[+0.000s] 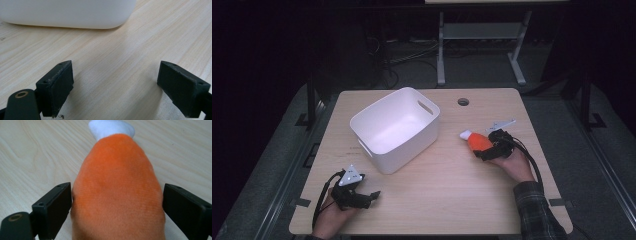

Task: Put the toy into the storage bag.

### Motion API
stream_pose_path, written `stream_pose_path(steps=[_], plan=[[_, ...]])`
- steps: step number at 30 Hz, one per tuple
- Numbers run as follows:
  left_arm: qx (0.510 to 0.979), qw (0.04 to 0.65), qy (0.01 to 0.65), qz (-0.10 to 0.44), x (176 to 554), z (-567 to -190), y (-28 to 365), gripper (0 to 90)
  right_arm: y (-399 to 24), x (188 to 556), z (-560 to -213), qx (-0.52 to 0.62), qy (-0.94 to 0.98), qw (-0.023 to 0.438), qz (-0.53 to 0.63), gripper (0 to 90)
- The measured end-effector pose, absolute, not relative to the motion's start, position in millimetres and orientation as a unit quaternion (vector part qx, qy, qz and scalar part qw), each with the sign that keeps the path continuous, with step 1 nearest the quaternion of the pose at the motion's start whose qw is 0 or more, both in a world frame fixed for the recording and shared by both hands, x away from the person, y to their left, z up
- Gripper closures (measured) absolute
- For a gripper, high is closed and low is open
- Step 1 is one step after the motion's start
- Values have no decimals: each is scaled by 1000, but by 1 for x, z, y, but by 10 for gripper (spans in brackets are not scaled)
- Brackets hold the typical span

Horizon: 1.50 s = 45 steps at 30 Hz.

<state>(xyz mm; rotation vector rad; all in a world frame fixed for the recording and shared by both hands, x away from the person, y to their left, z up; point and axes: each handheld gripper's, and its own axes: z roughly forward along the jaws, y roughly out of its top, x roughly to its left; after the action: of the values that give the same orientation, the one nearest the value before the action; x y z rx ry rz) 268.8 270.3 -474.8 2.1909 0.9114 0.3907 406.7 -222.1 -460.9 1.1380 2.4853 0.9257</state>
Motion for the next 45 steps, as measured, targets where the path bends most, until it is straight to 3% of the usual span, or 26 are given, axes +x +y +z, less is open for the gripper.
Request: stream_pose_path(steps=[2,20,45], plan=[[850,360,354,152,269,-475,270,127,-222,407,-463,393,854,124,317,135],[850,360,354,152,269,-475,270,127,-220,403,-465,392,857,132,308,191],[850,360,353,152,269,-475,270,126,-216,392,-445,401,857,112,304,211]])
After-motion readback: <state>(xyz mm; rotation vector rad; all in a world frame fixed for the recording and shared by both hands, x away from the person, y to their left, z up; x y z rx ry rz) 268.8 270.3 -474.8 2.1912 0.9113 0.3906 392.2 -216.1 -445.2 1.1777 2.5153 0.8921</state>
